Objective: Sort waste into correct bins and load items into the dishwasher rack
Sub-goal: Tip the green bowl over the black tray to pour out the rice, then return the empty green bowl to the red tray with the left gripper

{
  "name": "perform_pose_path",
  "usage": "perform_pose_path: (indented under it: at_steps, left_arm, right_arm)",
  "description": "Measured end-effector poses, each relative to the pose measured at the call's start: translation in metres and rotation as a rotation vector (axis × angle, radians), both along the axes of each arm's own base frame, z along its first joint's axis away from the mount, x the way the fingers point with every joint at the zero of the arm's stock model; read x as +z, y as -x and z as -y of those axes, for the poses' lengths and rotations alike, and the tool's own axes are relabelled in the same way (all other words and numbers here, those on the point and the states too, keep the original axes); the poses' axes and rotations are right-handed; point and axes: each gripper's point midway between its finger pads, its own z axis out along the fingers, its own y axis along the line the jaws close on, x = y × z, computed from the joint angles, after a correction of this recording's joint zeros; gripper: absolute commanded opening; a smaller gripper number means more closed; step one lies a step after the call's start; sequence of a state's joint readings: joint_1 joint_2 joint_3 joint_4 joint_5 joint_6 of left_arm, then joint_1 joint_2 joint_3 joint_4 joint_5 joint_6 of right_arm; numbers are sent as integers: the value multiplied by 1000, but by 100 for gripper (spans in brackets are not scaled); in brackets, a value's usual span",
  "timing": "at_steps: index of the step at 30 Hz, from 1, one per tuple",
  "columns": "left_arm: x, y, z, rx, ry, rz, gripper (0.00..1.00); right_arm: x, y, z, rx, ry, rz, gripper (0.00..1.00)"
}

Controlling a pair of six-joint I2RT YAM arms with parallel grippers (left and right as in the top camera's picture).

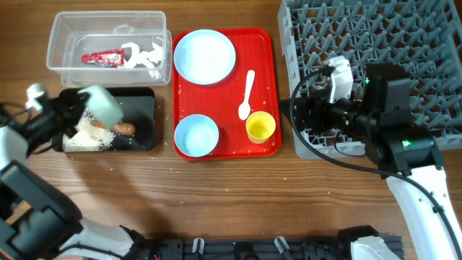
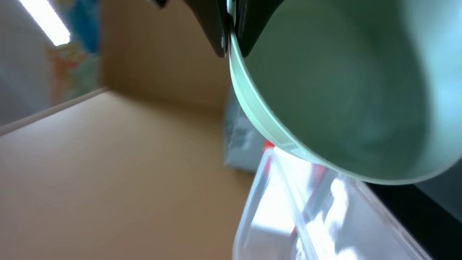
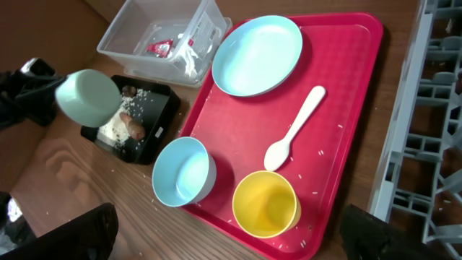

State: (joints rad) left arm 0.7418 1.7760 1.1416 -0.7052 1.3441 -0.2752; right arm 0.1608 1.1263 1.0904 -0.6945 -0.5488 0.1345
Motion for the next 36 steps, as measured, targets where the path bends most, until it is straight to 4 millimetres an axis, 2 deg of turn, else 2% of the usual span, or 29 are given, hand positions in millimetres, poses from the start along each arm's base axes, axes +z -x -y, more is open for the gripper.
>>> perform_pose_path:
  at_steps: [2,4,8,9,10,12,14,17,20,24,25,26,27,28,36]
  left_arm:
    - [3,-9,26,-69,-97,14,4]
    - [14,-22,61,-151,-220,74,4]
    - [37,-37,147,-307,-467,206,4]
    - [36,-39,167,-330,-534,219,4]
    - [35,-38,196,-371,-606,239,4]
    - [25,-35,236,-428,-736,255,4]
    - [5,-24,284,-504,-931,287,4]
    - [-23,-23,318,-535,-1180,335,4]
    - [-59,-18,330,-595,-1328,310,4]
    - [-91,-14,319,-644,-1428,231,4]
    - [-95,-12,316,-653,-1445,217,6]
    - [-99,-10,314,-665,-1457,199,15]
    - [-103,-8,312,-674,-1466,184,29]
    - [-104,-9,312,-671,-1472,183,35]
    - [-93,-23,317,-623,-1485,241,50]
  right_arm:
    - [0,0,0,0,0,-1,100]
    - [0,0,0,0,0,-1,100]
    - [0,0,0,-1,2,-1,100]
    - [0,0,0,-2,2,-1,100]
    - [0,0,0,-3,2,0,100]
    - [0,0,0,-2,2,-1,100]
    - [0,0,1,-3,3,-1,100]
    - [-1,0,1,-3,3,-5,100]
    - [-2,1,1,-3,4,-8,100]
    - [-2,1,1,-3,4,-9,100]
    - [-2,1,1,-3,4,-9,100]
    - [-2,1,1,-3,4,-11,100]
    - [-2,1,1,-3,4,-11,100]
    - [-2,1,1,-3,4,-11,100]
    - [-2,2,1,-3,4,-12,99]
